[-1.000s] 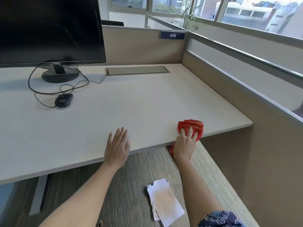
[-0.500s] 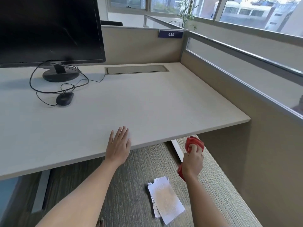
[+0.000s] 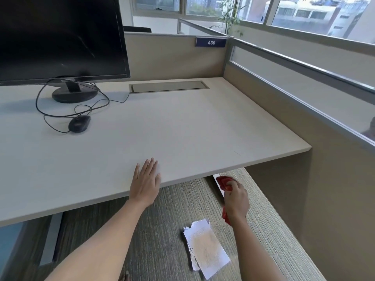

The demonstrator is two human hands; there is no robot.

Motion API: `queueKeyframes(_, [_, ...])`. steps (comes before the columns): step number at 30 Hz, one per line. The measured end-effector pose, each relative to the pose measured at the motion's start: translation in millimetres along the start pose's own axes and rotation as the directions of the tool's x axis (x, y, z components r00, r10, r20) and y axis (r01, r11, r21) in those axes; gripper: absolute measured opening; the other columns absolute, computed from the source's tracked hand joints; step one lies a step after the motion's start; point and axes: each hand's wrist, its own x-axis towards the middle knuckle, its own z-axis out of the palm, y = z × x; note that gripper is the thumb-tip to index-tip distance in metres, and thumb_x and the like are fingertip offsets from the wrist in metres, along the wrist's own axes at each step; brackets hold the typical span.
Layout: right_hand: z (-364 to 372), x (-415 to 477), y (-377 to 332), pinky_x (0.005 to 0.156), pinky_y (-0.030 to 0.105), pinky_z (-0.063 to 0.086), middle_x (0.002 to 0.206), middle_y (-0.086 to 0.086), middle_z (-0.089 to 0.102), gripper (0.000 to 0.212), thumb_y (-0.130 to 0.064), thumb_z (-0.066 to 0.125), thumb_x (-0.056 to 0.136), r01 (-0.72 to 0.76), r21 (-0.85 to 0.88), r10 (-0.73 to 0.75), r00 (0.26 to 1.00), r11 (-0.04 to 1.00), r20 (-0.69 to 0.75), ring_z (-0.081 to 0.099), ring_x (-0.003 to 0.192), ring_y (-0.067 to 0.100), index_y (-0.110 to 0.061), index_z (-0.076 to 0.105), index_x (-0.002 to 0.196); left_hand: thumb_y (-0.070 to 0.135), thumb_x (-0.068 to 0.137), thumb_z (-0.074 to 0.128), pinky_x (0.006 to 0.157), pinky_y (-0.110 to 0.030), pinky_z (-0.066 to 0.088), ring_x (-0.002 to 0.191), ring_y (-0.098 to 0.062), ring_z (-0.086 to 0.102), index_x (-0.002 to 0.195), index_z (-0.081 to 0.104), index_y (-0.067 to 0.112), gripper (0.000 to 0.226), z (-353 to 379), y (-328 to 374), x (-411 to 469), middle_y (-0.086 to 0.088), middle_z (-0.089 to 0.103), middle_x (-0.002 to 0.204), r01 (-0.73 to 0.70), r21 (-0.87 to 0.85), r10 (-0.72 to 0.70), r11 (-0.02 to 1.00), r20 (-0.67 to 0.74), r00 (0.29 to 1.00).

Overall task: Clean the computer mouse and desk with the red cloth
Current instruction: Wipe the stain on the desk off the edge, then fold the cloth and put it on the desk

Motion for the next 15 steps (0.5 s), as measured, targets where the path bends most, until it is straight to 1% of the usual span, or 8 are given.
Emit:
queueKeyframes(6, [-2, 6, 9, 0.062, 0.031, 0.043, 0.118, 0.006, 0.062, 0.024, -0.005, 0.050, 0.087, -0.012, 0.038, 0.013, 1.000, 0.999, -0.016, 0.055, 0.098, 0.026, -0.014, 0.062, 0.107, 0.031, 0.101, 0.013, 0.113, -0.031, -0.018, 0.145, -0.011, -0.008, 0.149, 0.002, 0.015, 0.052, 0, 3, 2, 0.000, -0.003, 0.159, 0.002, 0.007, -0.002, 1.000, -0.006, 1.000])
queueKeyframes(7, [-3, 6, 8, 0.062, 0.031, 0.044, 0.113, 0.006, 0.064, 0.023, -0.007, 0.051, 0.087, -0.047, 0.080, 0.048, 0.999, 0.996, -0.008, 0.057, 0.093, 0.025, -0.015, 0.062, 0.106, 0.031, 0.101, 0.012, 0.113, -0.031, -0.018, 0.145, -0.011, -0.008, 0.149, 0.002, 0.015, 0.052, 1, 2, 2, 0.000, -0.003, 0.159, 0.004, 0.011, -0.004, 1.000, -0.005, 1.000])
queueKeyframes(9, [-8, 10, 6, 0.065, 0.033, 0.050, 0.104, 0.006, 0.068, 0.019, -0.013, 0.054, 0.086, -0.239, 0.247, 0.238, 0.971, 0.939, 0.033, 0.060, 0.083, 0.023, -0.021, 0.064, 0.099, 0.032, 0.101, 0.013, 0.113, -0.031, -0.018, 0.145, -0.011, -0.007, 0.149, 0.003, 0.015, 0.052, 0, 3, 2, 0.000, -0.003, 0.159, 0.007, 0.011, -0.007, 1.000, 0.000, 1.000])
queueKeyframes(11, [-14, 20, 11, 0.067, 0.033, 0.051, 0.102, 0.009, 0.070, 0.012, -0.016, 0.060, 0.083, -0.463, 0.451, 0.438, 0.884, 0.763, 0.166, 0.061, 0.079, 0.021, -0.020, 0.065, 0.093, 0.031, 0.101, 0.013, 0.114, -0.031, -0.016, 0.145, -0.011, -0.007, 0.150, 0.004, 0.015, 0.052, 0, 3, 2, 0.000, -0.002, 0.159, 0.012, -0.005, -0.012, 1.000, 0.002, 1.000])
queueKeyframes(12, [-17, 23, 13, 0.068, 0.035, 0.053, 0.103, 0.012, 0.070, 0.011, -0.017, 0.063, 0.082, -0.555, 0.511, 0.470, 0.831, 0.656, 0.298, 0.064, 0.082, 0.024, -0.015, 0.066, 0.092, 0.031, 0.101, 0.013, 0.115, -0.032, -0.016, 0.145, -0.011, -0.007, 0.150, 0.004, 0.015, 0.052, -1, 4, 3, 0.000, -0.002, 0.159, 0.013, -0.013, -0.013, 1.000, 0.007, 1.000])
queueKeyframes(13, [-19, 23, 10, 0.075, 0.039, 0.055, 0.105, 0.015, 0.068, 0.011, -0.017, 0.062, 0.083, -0.630, 0.585, 0.431, 0.777, 0.511, 0.459, 0.066, 0.090, 0.030, -0.010, 0.066, 0.091, 0.031, 0.101, 0.013, 0.115, -0.032, -0.015, 0.145, -0.011, -0.007, 0.149, 0.003, 0.015, 0.052, -1, 4, 3, 0.000, -0.002, 0.159, 0.014, -0.018, -0.014, 1.000, 0.012, 1.000])
queueKeyframes(14, [-18, 23, 6, 0.086, 0.044, 0.054, 0.106, 0.017, 0.066, 0.015, -0.019, 0.056, 0.088, -0.684, 0.658, 0.346, 0.728, 0.316, 0.591, 0.064, 0.099, 0.036, -0.006, 0.064, 0.089, 0.031, 0.101, 0.013, 0.116, -0.032, -0.015, 0.145, -0.011, -0.007, 0.149, 0.003, 0.015, 0.052, -1, 4, 3, 0.000, -0.002, 0.159, 0.015, -0.021, -0.015, 1.000, 0.017, 1.000])
queueKeyframes(15, [-17, 18, -8, 0.093, 0.046, 0.051, 0.104, 0.016, 0.062, 0.024, -0.024, 0.045, 0.094, -0.722, 0.691, 0.274, 0.671, 0.032, 0.689, 0.061, 0.102, 0.038, -0.007, 0.059, 0.087, 0.031, 0.101, 0.013, 0.116, -0.032, -0.014, 0.145, -0.011, -0.007, 0.149, 0.003, 0.014, 0.052, -2, 4, 2, 0.000, -0.002, 0.159, 0.016, -0.022, -0.016, 1.000, 0.020, 1.000])
